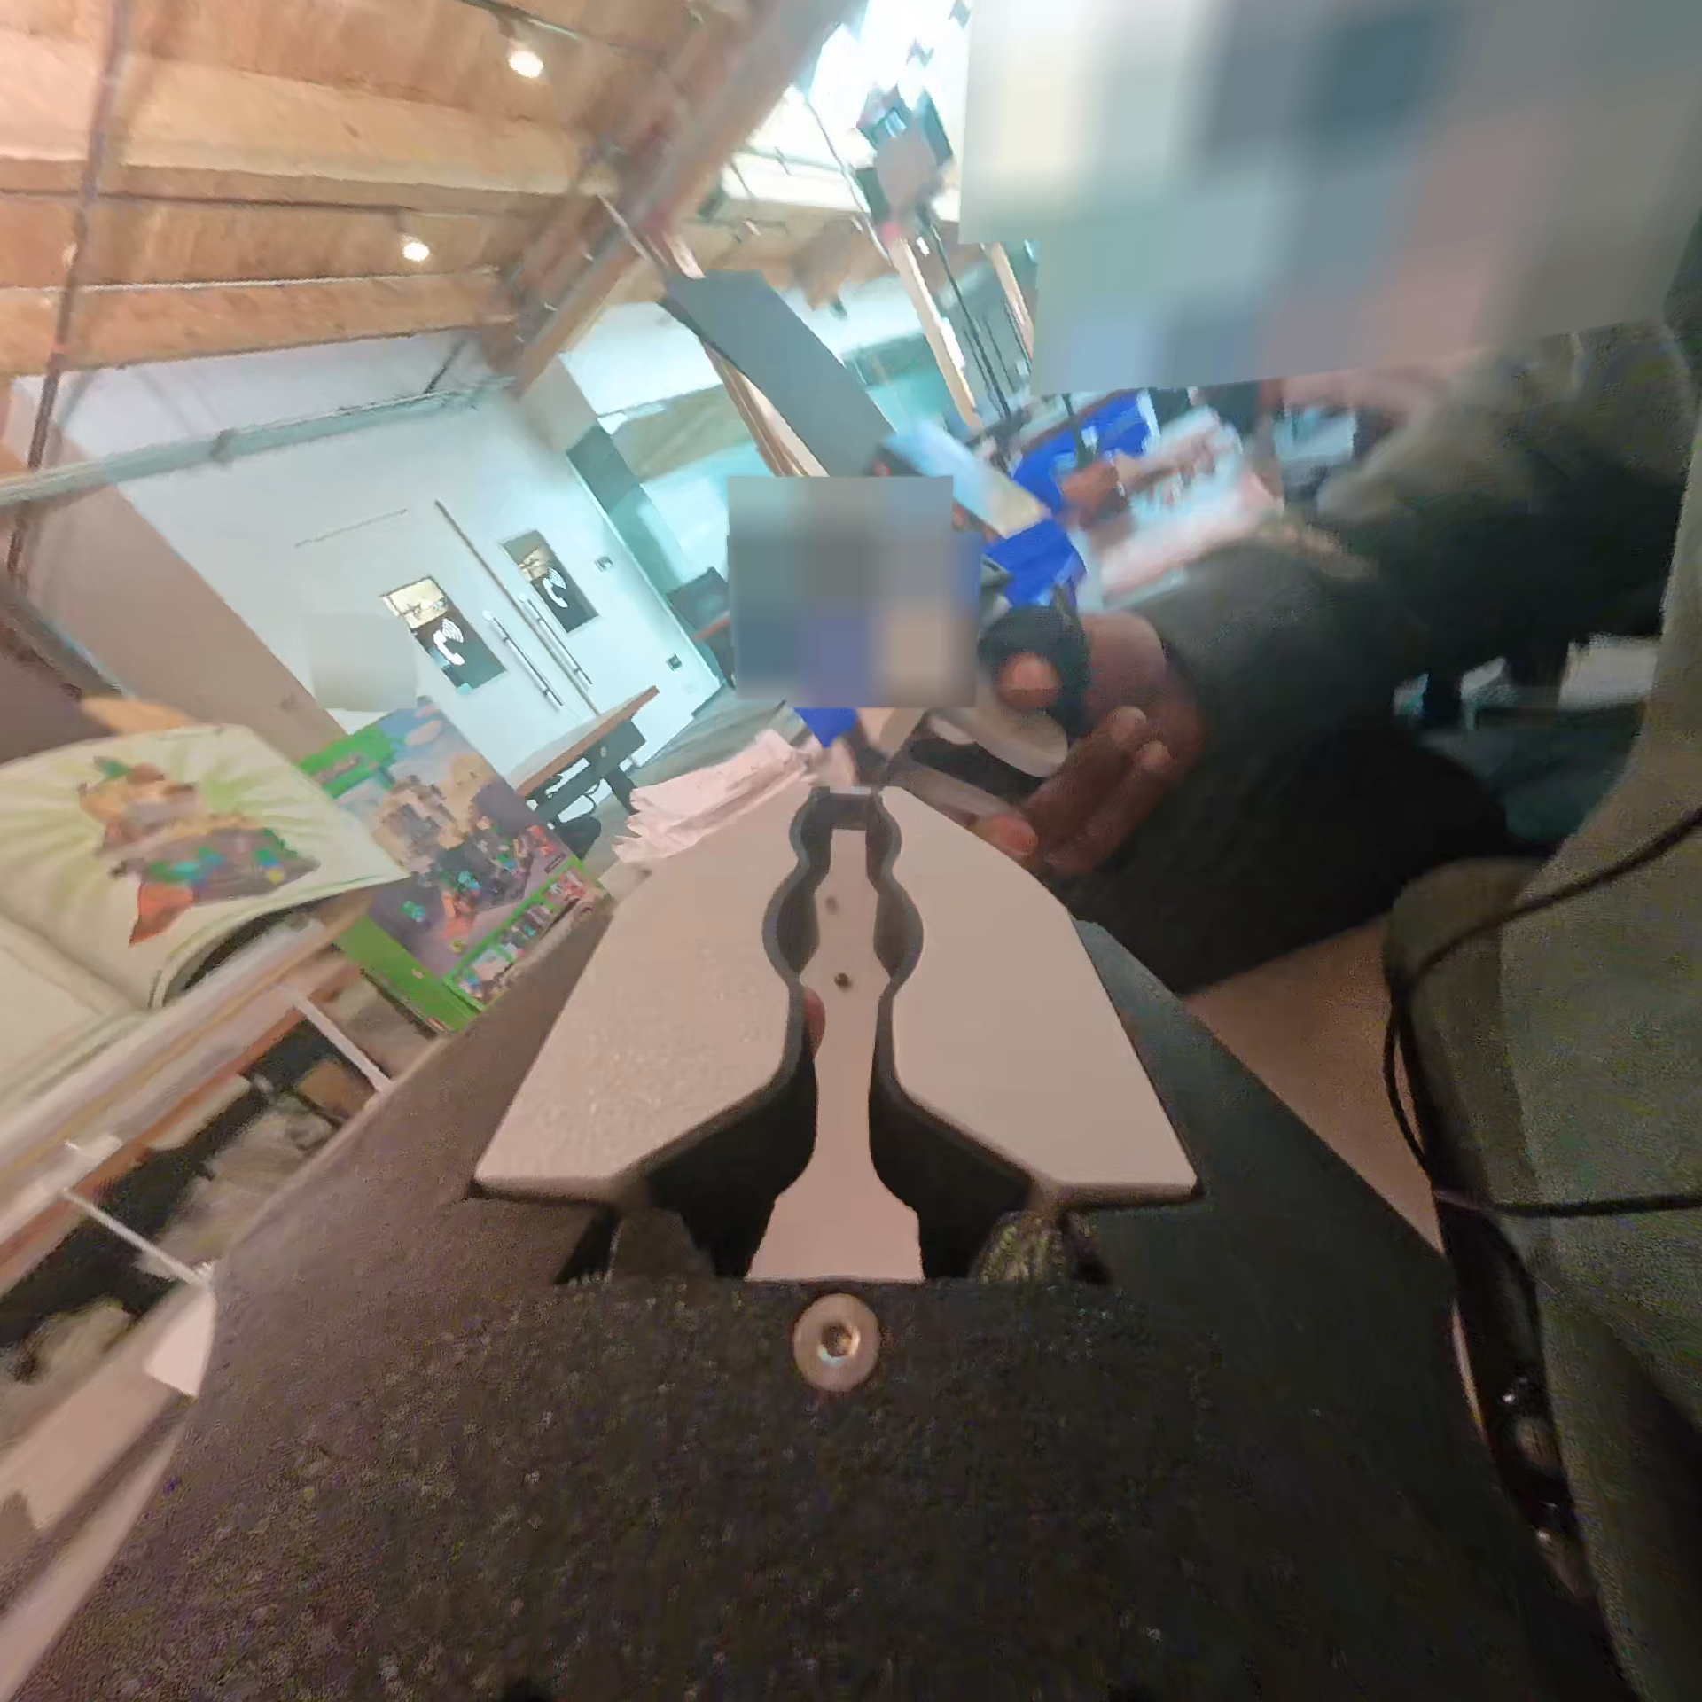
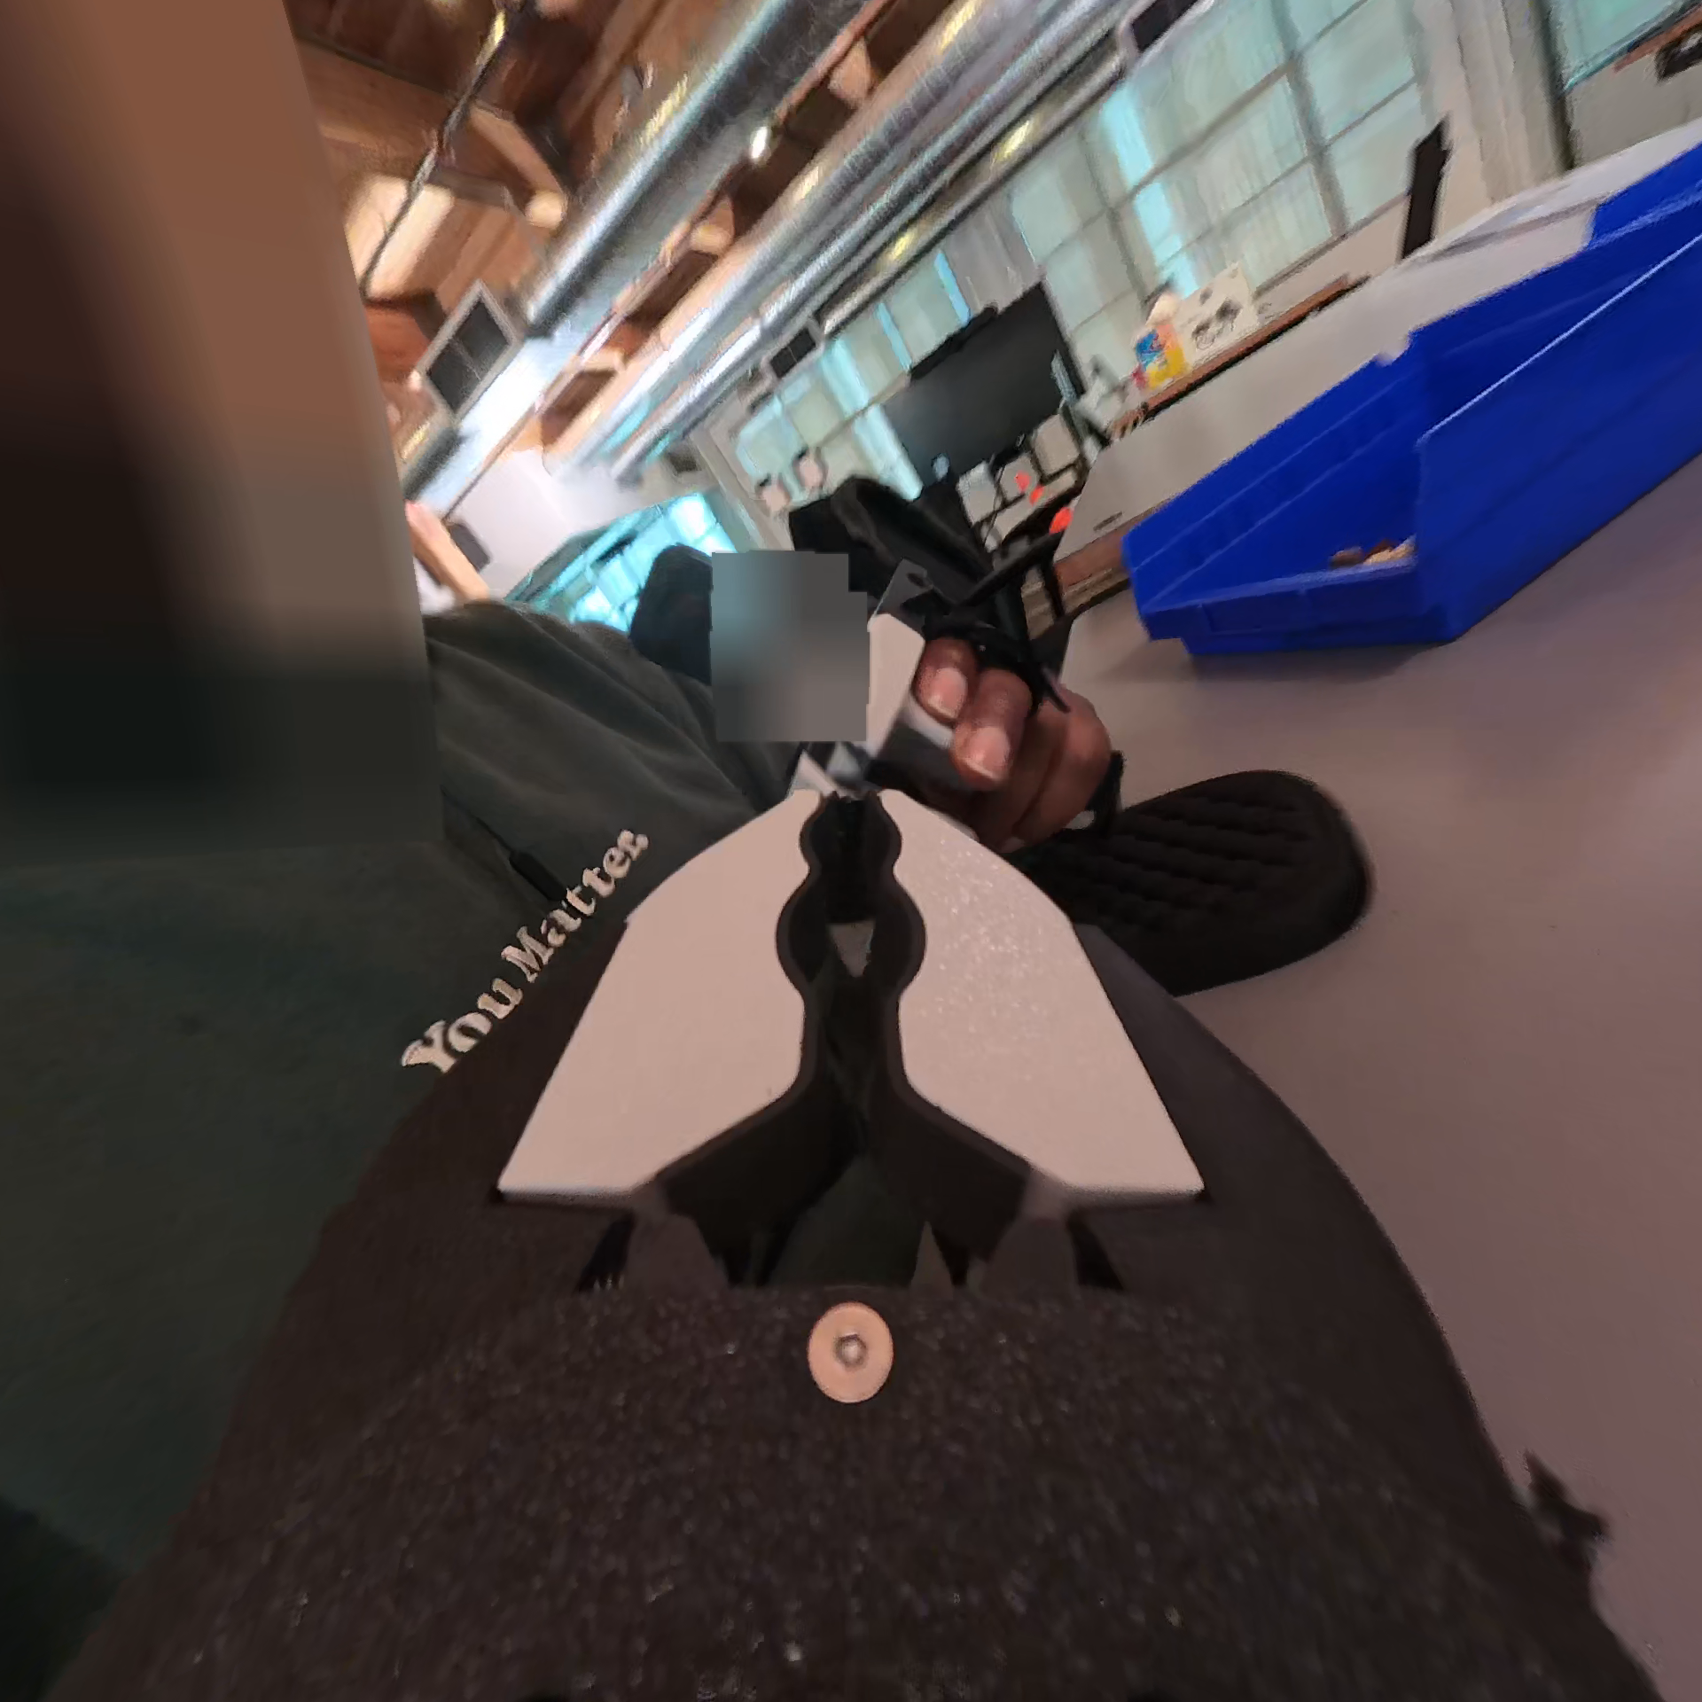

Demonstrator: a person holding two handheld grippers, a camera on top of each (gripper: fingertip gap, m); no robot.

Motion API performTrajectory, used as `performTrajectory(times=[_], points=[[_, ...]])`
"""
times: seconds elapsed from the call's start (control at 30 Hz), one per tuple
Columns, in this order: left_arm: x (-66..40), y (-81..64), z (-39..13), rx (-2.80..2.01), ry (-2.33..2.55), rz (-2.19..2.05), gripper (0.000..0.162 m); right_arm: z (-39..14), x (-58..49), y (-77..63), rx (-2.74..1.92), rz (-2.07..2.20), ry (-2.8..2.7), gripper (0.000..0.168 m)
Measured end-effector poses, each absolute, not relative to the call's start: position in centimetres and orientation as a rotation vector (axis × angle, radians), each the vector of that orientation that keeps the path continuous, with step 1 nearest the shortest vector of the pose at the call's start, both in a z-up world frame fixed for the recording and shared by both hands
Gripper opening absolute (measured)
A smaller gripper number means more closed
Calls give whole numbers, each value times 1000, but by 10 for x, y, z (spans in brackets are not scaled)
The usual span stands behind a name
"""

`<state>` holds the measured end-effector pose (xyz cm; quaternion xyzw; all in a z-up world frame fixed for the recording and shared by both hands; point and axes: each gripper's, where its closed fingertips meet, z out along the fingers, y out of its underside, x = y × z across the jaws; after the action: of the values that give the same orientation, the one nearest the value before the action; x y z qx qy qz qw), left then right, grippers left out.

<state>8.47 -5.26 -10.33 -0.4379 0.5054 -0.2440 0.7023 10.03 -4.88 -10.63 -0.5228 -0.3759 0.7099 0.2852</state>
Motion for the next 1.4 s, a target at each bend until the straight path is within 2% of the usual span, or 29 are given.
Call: performTrajectory(times=[0.07,0.27,0.87,0.97,1.13,1.23,1.4], points=[[72,-54,-102,-1018,1137,-632,8,-110,114,-41,-1421,1788,-1006,5],[82,-47,-117,-1059,1185,-559,8,-134,112,-31,-1535,1611,-1074,4],[86,-29,-148,-1229,1230,-511,8,-215,208,54,-1908,919,-1107,11],[88,-26,-155,-1257,1241,-512,8,-223,223,67,-1944,826,-1094,16],[91,-26,-163,-1274,1271,-506,8,-229,235,79,-1954,724,-1073,38],[93,-26,-168,-1284,1287,-505,8,-226,234,80,-1906,713,-1068,41],[95,-27,-174,-1297,1305,-508,8,-209,228,75,-1754,714,-1082,7]])
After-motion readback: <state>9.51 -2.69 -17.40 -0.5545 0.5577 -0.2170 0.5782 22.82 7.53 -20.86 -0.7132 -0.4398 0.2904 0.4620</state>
